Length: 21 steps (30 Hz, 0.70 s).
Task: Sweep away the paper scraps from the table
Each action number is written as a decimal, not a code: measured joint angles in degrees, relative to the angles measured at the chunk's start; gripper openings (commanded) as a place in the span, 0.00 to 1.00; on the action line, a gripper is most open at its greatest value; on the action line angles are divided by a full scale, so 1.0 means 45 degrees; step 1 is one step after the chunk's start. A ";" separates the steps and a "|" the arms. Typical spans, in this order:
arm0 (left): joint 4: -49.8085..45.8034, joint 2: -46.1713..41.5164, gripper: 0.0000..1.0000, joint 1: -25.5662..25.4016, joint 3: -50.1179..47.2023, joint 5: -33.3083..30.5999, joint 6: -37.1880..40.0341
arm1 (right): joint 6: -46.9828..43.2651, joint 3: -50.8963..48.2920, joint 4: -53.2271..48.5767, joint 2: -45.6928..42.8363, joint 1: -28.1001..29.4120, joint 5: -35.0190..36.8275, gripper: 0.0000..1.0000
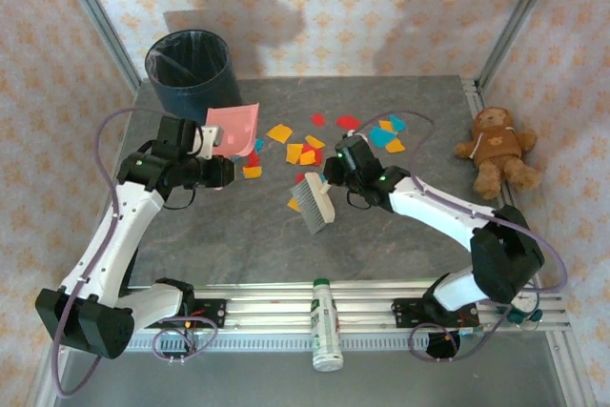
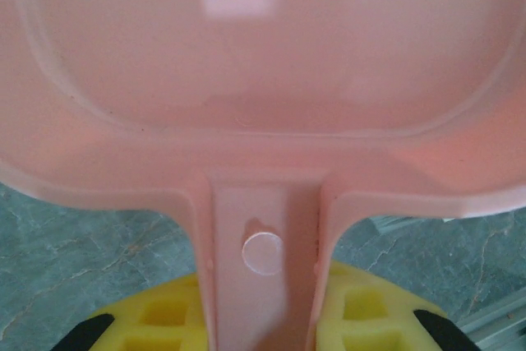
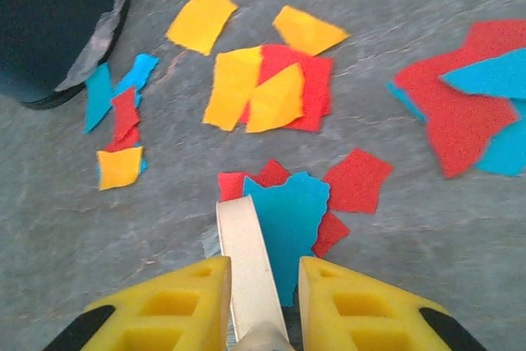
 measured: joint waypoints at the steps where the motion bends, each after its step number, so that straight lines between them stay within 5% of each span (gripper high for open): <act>1: 0.0000 0.0063 0.00 -0.0087 0.0000 -0.0005 0.0000 | -0.0092 0.0000 -0.0131 -0.0087 -0.0034 0.0160 0.00; 12: -0.0063 0.0816 0.00 -0.1263 0.0019 -0.0170 0.0432 | -0.0729 0.0000 -0.1137 -0.0811 -0.0189 0.1520 0.00; 21: -0.0248 0.1030 0.00 -0.1617 0.0029 -0.0413 0.1069 | -0.1015 -0.0743 -0.0680 -0.1948 -0.0223 0.0452 0.00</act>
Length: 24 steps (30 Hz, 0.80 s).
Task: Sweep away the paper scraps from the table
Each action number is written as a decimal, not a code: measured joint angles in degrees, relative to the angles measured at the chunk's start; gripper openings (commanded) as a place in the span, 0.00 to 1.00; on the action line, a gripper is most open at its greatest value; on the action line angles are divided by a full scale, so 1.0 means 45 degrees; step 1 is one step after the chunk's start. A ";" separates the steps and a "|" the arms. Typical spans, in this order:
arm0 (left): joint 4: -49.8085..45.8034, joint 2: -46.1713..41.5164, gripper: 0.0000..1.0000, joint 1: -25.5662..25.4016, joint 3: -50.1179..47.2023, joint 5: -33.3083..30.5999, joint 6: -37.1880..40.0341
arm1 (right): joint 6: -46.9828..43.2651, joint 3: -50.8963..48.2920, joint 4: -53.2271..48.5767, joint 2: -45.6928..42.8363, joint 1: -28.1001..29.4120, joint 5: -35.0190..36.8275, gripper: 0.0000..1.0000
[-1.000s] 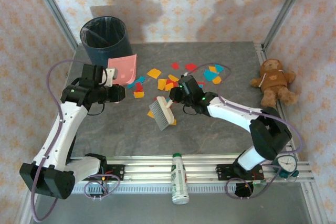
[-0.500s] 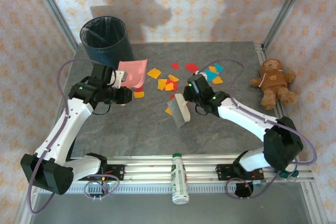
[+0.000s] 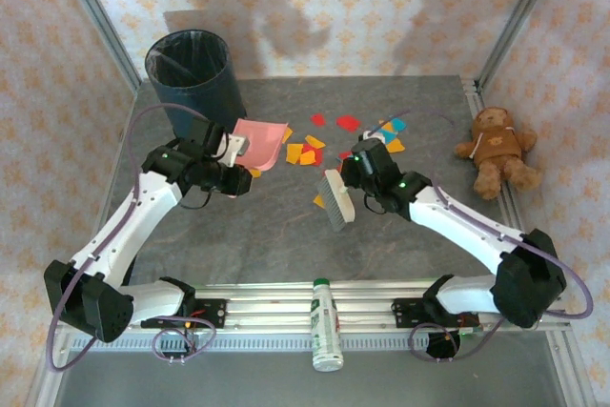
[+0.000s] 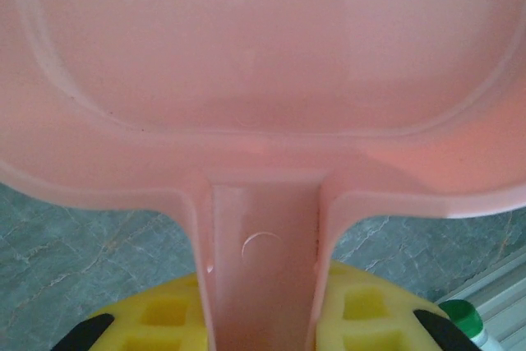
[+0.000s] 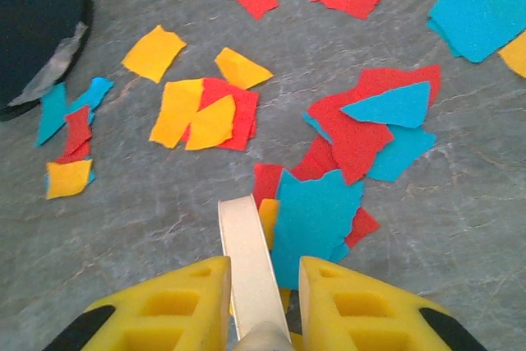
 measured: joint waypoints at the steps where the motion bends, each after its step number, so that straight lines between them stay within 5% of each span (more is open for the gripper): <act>1: -0.0034 0.0000 0.00 -0.0068 0.0000 -0.0005 0.0107 | -0.0034 -0.0092 0.0068 -0.0146 0.0000 -0.0165 0.00; 11: -0.1030 0.0554 0.00 -0.1112 0.0155 -0.0811 0.0889 | -0.0321 -0.0680 0.0437 -0.2380 0.0000 -0.0330 0.00; 24: -0.2331 0.1724 0.00 -0.2929 0.0199 -0.1991 0.1622 | -0.1661 -0.0680 -0.2093 -0.3730 -0.0107 0.2900 0.00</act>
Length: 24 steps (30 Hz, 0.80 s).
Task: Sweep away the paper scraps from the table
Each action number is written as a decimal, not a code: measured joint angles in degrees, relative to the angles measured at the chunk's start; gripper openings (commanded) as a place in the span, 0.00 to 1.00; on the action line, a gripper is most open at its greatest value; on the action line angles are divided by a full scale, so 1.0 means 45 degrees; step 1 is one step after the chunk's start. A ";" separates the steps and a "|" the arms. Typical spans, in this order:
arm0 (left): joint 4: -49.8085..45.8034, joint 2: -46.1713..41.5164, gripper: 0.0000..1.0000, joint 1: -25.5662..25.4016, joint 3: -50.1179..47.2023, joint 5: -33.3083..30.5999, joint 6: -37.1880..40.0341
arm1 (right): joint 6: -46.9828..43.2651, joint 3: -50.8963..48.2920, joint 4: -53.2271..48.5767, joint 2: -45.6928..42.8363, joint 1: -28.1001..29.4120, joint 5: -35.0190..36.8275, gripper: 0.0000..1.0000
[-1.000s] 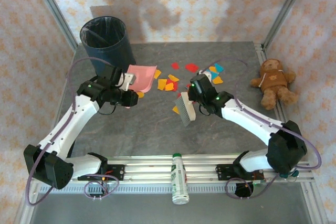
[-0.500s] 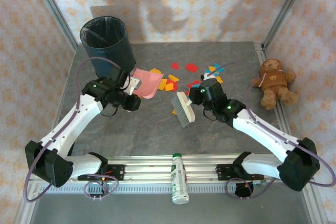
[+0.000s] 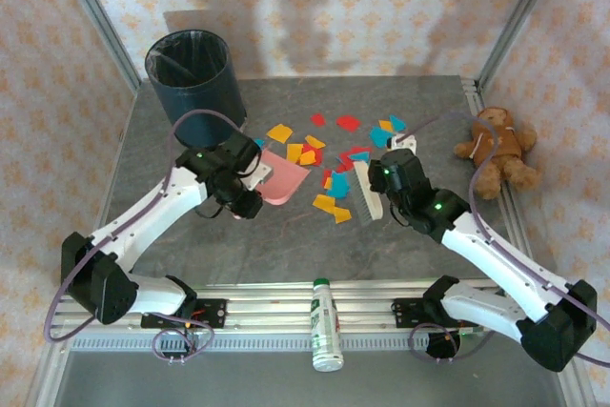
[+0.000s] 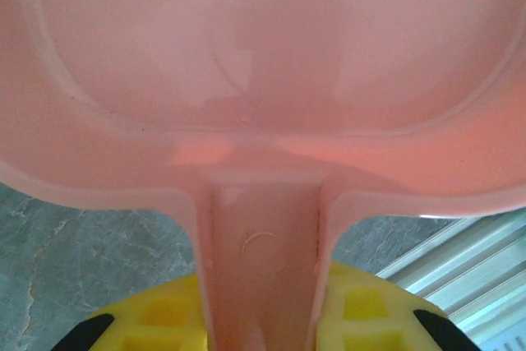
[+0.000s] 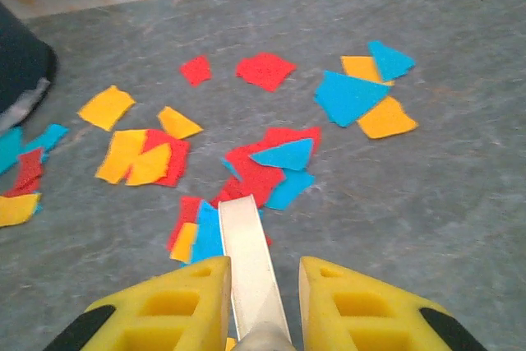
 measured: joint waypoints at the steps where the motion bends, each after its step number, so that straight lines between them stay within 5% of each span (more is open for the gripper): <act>1: -0.0087 0.0155 0.00 -0.0160 0.0010 -0.0068 0.0063 | -0.0092 0.0000 -0.0146 -0.0019 -0.0015 0.0185 0.00; 12: -0.0622 0.2098 0.00 -0.1996 0.0087 -0.0971 0.0554 | -0.0627 0.0024 -0.1083 0.0379 -0.0034 0.1263 0.00; 24: -0.0651 0.3390 0.00 -0.3181 0.0049 -0.1413 0.0787 | -0.0602 0.0024 -0.1122 0.1107 -0.0034 0.0427 0.00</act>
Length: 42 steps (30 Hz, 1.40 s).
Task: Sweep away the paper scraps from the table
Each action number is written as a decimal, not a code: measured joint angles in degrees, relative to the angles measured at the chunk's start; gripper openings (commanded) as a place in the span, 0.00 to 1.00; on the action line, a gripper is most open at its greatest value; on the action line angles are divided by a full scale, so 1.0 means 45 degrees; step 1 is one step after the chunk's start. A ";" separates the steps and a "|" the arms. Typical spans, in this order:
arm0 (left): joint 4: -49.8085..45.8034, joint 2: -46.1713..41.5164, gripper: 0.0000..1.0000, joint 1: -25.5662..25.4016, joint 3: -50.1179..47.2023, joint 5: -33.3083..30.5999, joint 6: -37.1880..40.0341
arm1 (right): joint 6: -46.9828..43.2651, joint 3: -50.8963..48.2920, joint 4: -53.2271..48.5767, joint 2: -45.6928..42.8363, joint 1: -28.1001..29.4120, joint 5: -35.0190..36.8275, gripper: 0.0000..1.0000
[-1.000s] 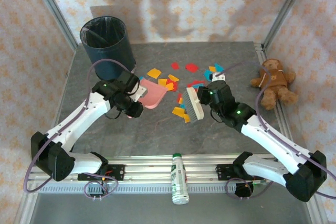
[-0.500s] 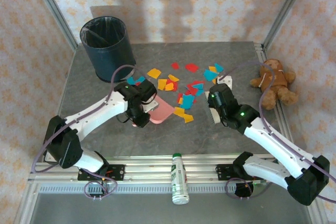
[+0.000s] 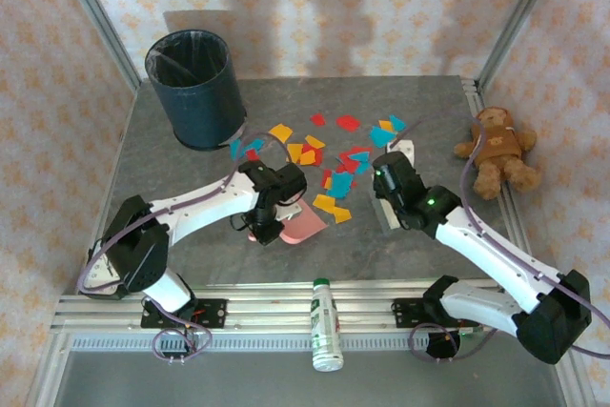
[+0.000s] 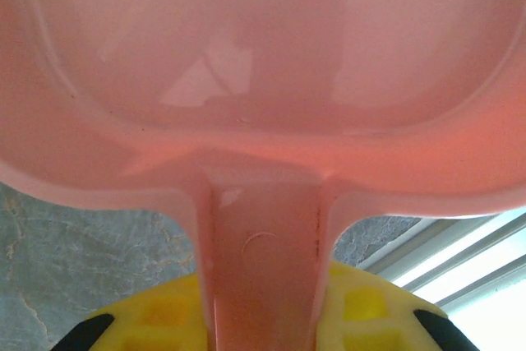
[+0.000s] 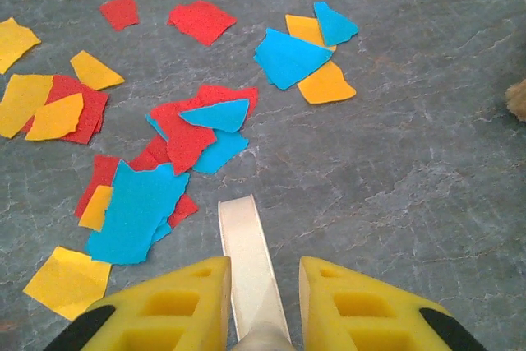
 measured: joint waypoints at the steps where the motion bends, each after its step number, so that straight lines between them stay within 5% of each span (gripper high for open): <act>1: 0.0000 0.0170 0.00 -0.0019 0.0000 -0.0019 0.0049 | 0.0000 0.0000 0.0005 0.0102 0.0000 -0.0160 0.00; 25: -0.0005 0.2501 0.00 -0.0015 0.1044 0.0350 0.0185 | 0.0233 0.1345 0.1724 0.2623 0.0928 -0.3211 0.00; 42: 0.0024 0.2613 0.00 0.0049 0.1360 0.0423 0.0175 | 0.0219 0.1224 0.1914 0.1603 0.0957 -0.4065 0.00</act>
